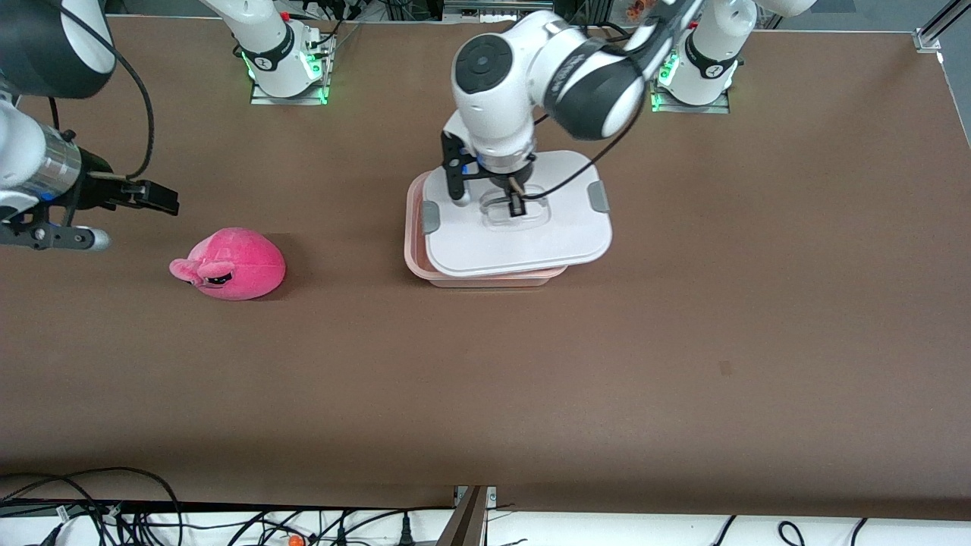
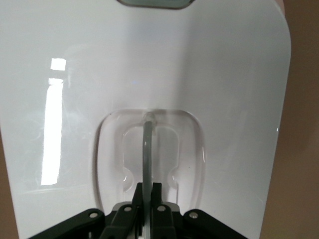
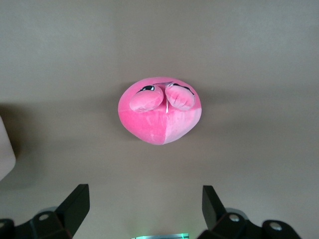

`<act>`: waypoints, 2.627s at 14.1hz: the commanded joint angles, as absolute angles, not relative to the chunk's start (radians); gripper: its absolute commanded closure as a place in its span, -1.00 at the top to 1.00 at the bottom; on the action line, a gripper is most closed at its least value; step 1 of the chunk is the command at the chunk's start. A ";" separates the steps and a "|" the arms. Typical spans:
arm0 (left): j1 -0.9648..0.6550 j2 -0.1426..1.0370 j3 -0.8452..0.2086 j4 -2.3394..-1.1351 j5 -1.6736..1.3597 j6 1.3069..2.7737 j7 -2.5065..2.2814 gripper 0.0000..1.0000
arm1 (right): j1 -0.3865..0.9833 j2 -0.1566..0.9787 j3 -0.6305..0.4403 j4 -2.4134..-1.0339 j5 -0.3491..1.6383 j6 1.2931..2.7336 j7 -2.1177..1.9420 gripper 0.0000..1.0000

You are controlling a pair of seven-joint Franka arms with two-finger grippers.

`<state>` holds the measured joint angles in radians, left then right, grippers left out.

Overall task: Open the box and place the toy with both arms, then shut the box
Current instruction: 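Set the lid aside with the left gripper while the right gripper grasps the toy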

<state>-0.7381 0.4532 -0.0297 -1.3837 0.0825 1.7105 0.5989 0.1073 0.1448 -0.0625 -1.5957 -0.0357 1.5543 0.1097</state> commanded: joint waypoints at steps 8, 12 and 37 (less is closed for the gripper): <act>-0.358 0.362 -0.028 -1.272 0.003 1.427 0.998 -1.00 | 0.094 0.166 -0.067 -1.831 -0.009 1.834 0.020 1.00; -0.223 0.362 -0.022 -1.272 0.018 1.422 1.124 -1.00 | 0.095 0.212 -0.066 -1.939 -0.009 1.972 -0.001 1.00; 0.031 0.371 -0.011 -1.279 0.095 1.364 1.357 -1.00 | 0.069 0.308 -0.110 -1.976 0.031 2.132 -0.222 -1.00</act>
<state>0.0257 0.3776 -0.0063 -1.2954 0.0749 1.3863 1.3183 0.0774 0.3046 -0.1172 -1.9906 0.0107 2.1335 -0.1831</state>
